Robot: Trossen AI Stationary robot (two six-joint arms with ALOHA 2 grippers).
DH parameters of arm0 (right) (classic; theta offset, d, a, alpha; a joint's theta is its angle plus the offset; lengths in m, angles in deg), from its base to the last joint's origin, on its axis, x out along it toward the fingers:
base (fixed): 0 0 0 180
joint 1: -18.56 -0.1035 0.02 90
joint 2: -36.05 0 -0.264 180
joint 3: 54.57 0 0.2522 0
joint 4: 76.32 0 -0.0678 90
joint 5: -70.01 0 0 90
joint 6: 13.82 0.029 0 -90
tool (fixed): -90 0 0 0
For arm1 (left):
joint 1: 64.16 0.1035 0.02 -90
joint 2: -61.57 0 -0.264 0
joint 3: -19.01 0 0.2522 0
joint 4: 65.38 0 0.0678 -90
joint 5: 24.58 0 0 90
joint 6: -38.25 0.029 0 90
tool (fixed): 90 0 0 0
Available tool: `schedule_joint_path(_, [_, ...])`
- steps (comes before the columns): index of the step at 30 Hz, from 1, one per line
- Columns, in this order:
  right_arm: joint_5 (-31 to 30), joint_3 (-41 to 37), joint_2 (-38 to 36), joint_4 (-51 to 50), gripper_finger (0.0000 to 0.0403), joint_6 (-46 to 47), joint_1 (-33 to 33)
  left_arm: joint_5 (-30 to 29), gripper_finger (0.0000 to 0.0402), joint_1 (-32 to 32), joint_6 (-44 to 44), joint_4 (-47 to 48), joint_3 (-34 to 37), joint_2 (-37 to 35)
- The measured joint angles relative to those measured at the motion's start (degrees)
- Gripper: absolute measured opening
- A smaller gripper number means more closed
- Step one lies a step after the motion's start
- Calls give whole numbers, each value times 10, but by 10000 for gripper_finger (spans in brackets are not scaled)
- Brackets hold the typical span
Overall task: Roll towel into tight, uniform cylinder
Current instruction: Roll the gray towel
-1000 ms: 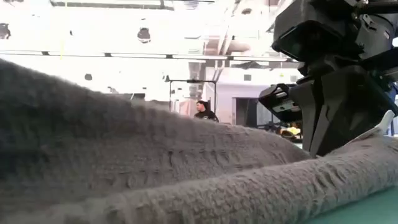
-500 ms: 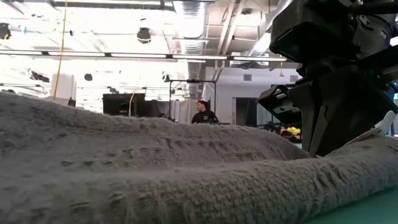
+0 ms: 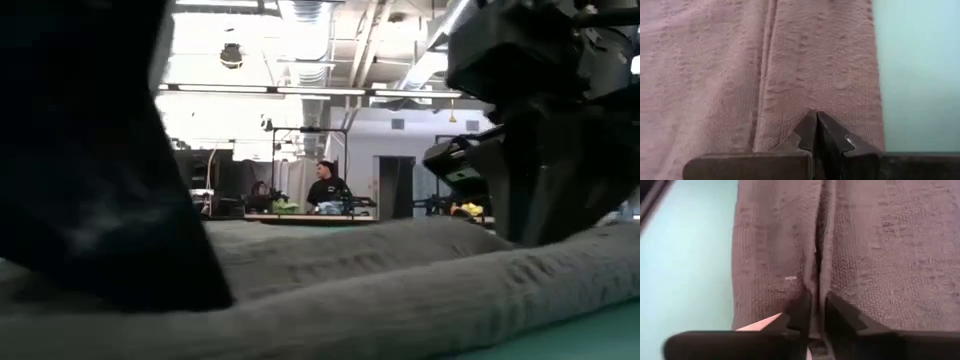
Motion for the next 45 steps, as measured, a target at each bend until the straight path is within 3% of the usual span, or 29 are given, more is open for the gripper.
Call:
schedule_joint_path(10, [-3, -9, -189, -131, 194, -28, -9, 23, 0, 2, 3, -3, 1, 0])
schedule_joint_path(12, [-8, -40, -226, -114, 204, -28, -38, 27, 0, 2, -2, -2, 1, 0])
schedule_joint_path(15, [-64, -109, -246, -26, 210, -50, -99, 30, 0, 2, -7, -3, 1, 0])
schedule_joint_path(19, [-169, -175, -224, 147, 211, -118, -159, 39, 0, 2, -12, -4, 1, 0])
schedule_joint_path(22, [-228, -186, -186, 210, 211, -165, -186, 57, 0, 2, -12, -7, 1, -1])
schedule_joint_path(35, [-258, -177, -55, 311, 211, -185, -193, 71, 0, 4, -18, -12, 1, -3])
schedule_joint_path(45, [-284, -177, -5, 352, 206, -174, -170, 80, 0, 3, -5, -8, 3, -18])
